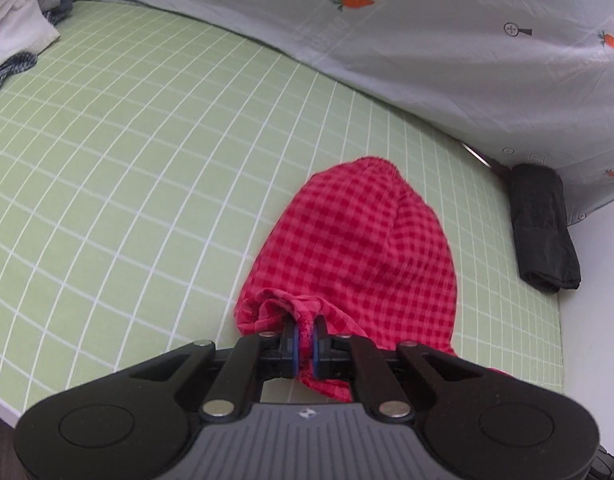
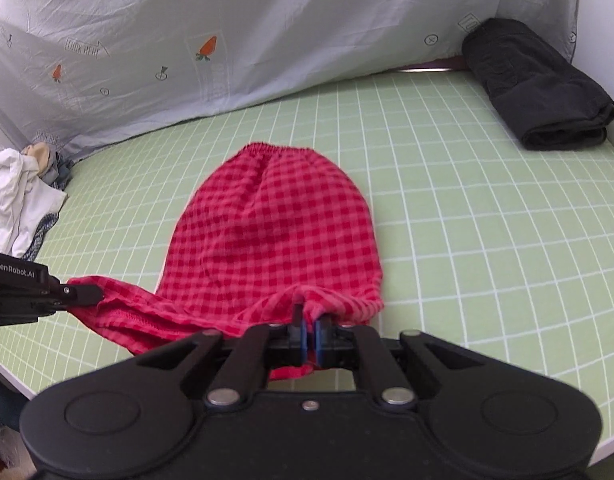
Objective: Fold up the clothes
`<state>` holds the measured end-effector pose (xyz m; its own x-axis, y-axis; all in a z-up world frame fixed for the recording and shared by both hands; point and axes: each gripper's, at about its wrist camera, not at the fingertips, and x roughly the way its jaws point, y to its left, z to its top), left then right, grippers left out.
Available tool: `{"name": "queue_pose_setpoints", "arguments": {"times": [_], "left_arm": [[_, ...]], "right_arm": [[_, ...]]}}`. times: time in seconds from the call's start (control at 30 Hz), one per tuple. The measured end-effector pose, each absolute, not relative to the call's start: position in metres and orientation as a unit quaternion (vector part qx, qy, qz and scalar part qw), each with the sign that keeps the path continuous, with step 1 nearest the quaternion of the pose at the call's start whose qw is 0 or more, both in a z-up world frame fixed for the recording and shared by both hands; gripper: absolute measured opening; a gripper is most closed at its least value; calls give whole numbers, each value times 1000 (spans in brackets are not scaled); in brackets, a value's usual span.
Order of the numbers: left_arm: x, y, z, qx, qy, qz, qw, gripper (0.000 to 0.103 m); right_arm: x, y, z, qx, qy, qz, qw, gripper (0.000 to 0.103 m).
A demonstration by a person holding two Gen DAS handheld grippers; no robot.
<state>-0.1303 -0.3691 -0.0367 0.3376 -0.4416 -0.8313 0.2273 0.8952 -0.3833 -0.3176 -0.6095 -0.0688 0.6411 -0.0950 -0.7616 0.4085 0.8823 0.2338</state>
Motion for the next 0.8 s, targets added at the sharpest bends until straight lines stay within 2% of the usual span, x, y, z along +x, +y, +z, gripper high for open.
{"name": "queue_pose_setpoints", "arguments": {"times": [0.33,0.4,0.43,0.47,0.5,0.53,0.57,0.63,0.67,0.8], "left_arm": [[-54,-430,-5,-109,479,-229,840,7],[-39,-444,-7,-102,471,-238,843,9],[-30,-452,-11,-98,465,-240,847,15],[-22,-459,-15,-94,458,-241,850,31],[-15,-466,-19,-87,453,-236,855,43],[-9,-470,-22,-78,450,-228,860,67],[-3,-474,-25,-65,446,-221,865,75],[5,-478,-34,-49,439,-221,869,76],[9,-478,-42,-40,448,-216,867,81],[20,-473,-85,-22,506,-193,840,83]], "right_arm": [[-235,-668,-48,205,326,-161,909,5],[-218,-680,-49,203,310,-163,914,8],[-209,-686,-50,202,303,-164,917,19],[-200,-692,-50,202,295,-165,919,32],[-192,-699,-51,201,287,-166,922,67],[-184,-704,-54,195,284,-176,922,84],[-177,-708,-58,191,285,-184,921,84],[-167,-718,-70,202,297,-184,915,83],[-165,-723,-78,215,307,-186,908,84],[-157,-732,-115,240,365,-180,881,85]]}}
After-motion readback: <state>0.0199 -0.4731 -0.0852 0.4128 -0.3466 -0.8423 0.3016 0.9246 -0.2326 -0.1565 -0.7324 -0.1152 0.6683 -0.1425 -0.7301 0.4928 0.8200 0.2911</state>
